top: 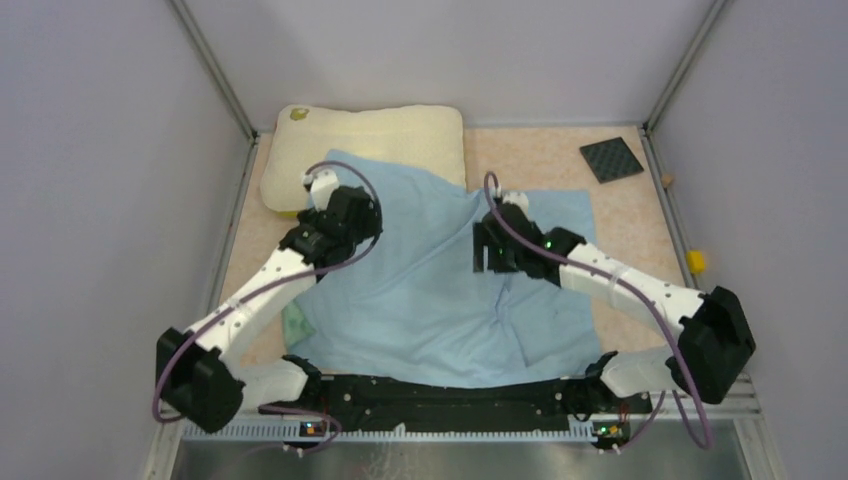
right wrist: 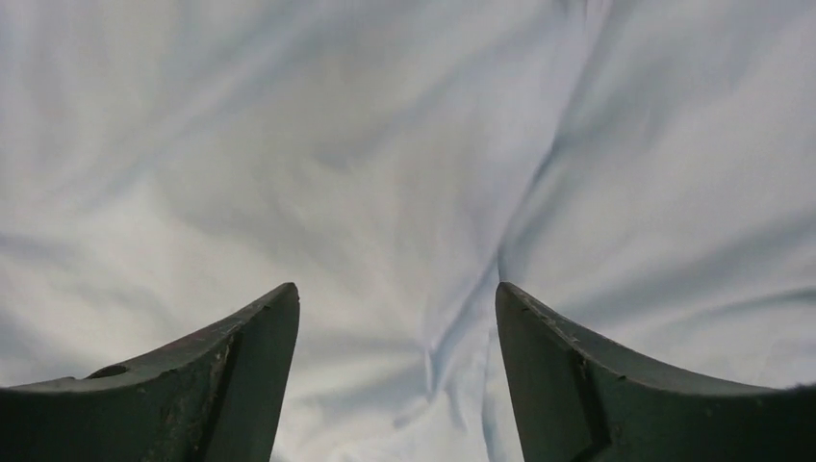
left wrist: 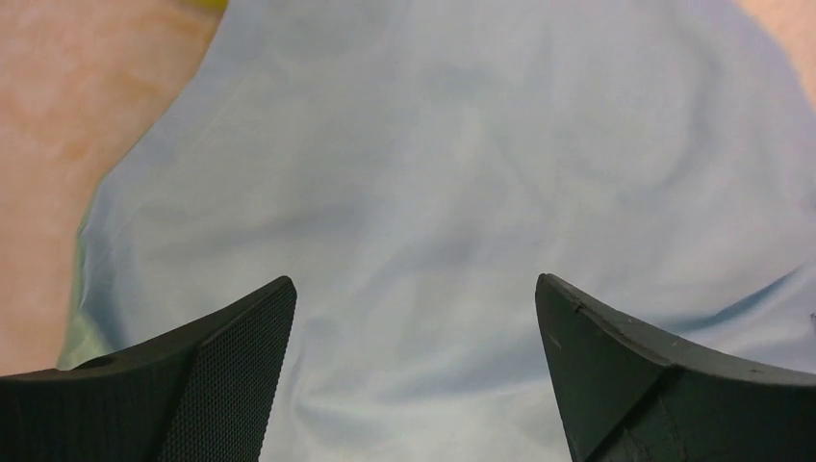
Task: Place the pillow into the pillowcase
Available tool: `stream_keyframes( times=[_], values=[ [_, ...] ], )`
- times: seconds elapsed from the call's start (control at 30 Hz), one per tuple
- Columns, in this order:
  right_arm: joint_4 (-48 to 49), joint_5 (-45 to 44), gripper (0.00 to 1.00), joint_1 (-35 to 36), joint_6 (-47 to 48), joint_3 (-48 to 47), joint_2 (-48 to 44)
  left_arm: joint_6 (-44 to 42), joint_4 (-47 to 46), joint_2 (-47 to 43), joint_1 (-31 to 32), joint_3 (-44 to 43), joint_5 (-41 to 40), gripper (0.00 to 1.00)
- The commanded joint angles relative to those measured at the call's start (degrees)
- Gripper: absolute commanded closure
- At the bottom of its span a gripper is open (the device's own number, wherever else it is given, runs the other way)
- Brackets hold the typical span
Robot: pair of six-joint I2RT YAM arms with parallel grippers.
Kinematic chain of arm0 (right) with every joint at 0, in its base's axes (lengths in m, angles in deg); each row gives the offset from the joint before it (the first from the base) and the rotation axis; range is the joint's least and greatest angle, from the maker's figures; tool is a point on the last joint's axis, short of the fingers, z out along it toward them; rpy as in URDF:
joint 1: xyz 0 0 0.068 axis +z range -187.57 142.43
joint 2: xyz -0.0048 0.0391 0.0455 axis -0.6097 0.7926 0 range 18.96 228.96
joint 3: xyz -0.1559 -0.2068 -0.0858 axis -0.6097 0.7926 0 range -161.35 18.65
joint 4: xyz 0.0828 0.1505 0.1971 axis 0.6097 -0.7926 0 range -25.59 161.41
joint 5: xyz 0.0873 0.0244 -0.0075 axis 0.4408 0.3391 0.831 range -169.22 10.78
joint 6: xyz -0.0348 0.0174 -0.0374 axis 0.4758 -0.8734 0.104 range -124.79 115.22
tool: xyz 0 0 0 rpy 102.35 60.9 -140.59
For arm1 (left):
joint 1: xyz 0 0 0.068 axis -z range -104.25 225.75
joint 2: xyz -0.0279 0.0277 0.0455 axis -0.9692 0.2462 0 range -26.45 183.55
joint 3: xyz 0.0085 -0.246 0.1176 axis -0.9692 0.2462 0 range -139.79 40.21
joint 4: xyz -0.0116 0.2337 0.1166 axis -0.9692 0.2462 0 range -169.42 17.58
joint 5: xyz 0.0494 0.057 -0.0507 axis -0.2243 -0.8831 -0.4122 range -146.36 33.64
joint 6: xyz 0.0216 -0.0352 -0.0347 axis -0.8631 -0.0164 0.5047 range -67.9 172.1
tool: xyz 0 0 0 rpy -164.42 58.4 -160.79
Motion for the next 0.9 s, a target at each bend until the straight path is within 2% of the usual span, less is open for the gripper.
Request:
stream_keyframes(
  times=[0.0, 0.13, 0.23, 0.4, 0.57, 0.63, 0.73, 0.8, 0.87],
  values=[
    [7.17, 4.11, 0.25, -8.31, 11.87, -15.66, 6.36, -15.6, -13.1, 11.42, -3.69, -8.14, 8.97, 0.01],
    [11.77, 12.69, 0.23, -14.98, 15.22, -30.84, 18.86, -17.5, -19.38, 20.9, -7.19, -12.58, 11.6, 0.01],
    [15.2, 17.16, 0.22, -19.4, 14.71, -39.79, 28.24, -19.34, -21.75, 27.78, -8.38, -19.01, 9.13, 0.01],
    [17.81, 23.74, 0.22, -22.94, 13.51, -55.36, 46.33, -21.69, -23.09, 38.43, -9.78, -28.06, 6.99, 0.01],
    [11.48, 26.04, 0.21, -23.2, 12.89, -73.63, 62.91, -21.61, -19.3, 46.66, -10.12, -33.22, 2.66, 0.04],
    [11.75, 27.15, 0.21, -23.21, 11.7, -75.53, 65.55, -20.6, -17.3, 47.28, -10.71, -32.65, 2.05, 0.11],
    [15.92, 28.72, 0.21, -23.22, 9.53, -71.08, 65.67, -19.68, -16.98, 45.97, -11.54, -28.62, 2.22, 0.25],
    [18.96, 29.66, 0.21, -23.14, 8.0, -67.49, 65.08, -18.99, -16.73, 44.28, -12.06, -25.47, 2.27, 0.47],
    [21.62, 30.71, 0.23, -23.14, 6.42, -64.61, 64.37, -18.41, -16.58, 41.94, -12.41, -22.26, 1.87, 0.64]
  ],
)
